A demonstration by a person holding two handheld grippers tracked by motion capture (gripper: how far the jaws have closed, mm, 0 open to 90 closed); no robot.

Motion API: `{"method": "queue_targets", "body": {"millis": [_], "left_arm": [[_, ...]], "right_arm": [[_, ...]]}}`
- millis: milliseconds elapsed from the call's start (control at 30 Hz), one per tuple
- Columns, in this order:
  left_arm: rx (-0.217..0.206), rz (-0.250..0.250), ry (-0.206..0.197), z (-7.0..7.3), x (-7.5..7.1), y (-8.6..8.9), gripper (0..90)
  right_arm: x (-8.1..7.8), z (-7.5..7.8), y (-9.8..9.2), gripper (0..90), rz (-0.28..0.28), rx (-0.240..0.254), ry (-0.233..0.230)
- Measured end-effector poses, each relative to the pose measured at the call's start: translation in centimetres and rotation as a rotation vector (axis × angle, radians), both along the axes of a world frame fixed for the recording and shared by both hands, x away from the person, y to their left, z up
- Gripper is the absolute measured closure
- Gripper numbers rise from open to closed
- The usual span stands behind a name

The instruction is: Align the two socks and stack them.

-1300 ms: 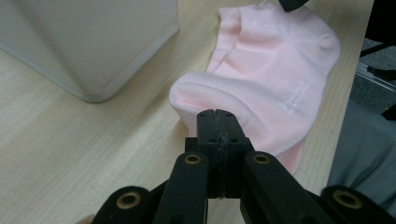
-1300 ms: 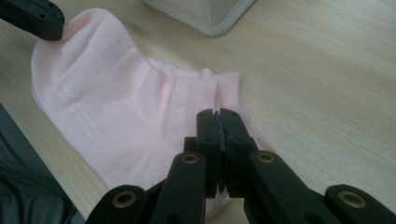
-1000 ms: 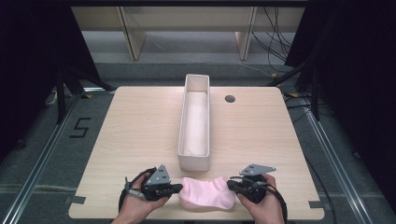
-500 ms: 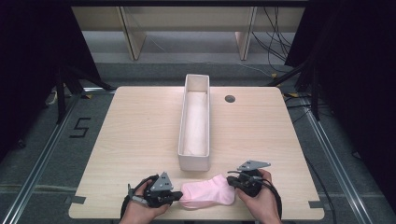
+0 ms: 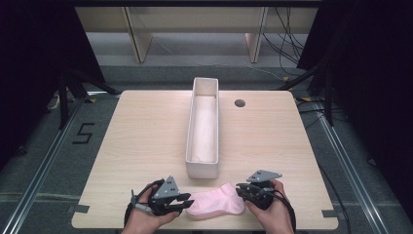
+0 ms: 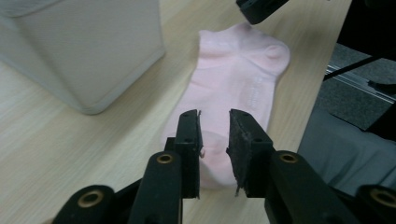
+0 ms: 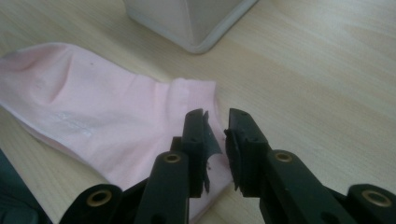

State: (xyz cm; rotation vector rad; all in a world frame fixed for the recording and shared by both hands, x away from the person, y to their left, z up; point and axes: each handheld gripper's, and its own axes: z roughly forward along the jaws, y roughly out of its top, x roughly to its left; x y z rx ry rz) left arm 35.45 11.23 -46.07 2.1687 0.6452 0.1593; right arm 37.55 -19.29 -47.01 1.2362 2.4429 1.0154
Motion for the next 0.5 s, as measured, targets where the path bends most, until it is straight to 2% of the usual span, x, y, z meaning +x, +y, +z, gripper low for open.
{"method": "queue_targets", "body": {"millis": [33,67,133,167,200,233,267,300,333,500], "left_arm": [[0.008,-0.007,0.006,-0.2,0.0,-0.2,74.7],[0.006,-0.013,0.016,-0.6,-0.1,-0.5,75.4],[0.034,-0.047,0.031,-1.3,-0.2,-1.0,76.0],[0.044,-0.063,0.043,-1.6,-0.4,-1.2,76.5],[0.066,-0.083,0.049,-1.9,-0.4,-1.3,76.8],[0.069,-0.087,0.059,-2.2,-0.5,-1.4,77.2],[0.09,-0.094,0.059,-2.3,-0.6,-1.4,77.5],[0.085,-0.095,0.072,-2.5,-0.8,-1.4,77.5],[0.089,-0.093,0.078,-2.6,-0.8,-1.4,77.5],[0.127,-0.106,0.081,-3.3,-1.2,-1.5,77.2]], "right_arm": [[-0.1,0.0,0.1,76.3,-0.013,-0.004,0.031],[0.0,-0.3,0.0,75.9,-0.008,-0.013,0.024],[0.0,-0.7,0.2,75.2,-0.019,-0.003,0.025],[0.0,-0.8,0.1,74.7,-0.005,-0.02,0.024],[-0.2,-1.0,0.3,74.4,-0.026,-0.006,0.032],[-0.1,-1.0,0.1,74.1,-0.01,-0.032,0.031],[0.0,-1.1,0.1,74.1,-0.005,-0.03,0.038],[-0.1,-1.1,0.1,74.1,-0.017,-0.036,0.033],[0.0,-1.4,0.0,74.1,-0.011,-0.032,0.007],[0.0,-1.4,0.0,74.0,-0.032,-0.032,0.021]]}}
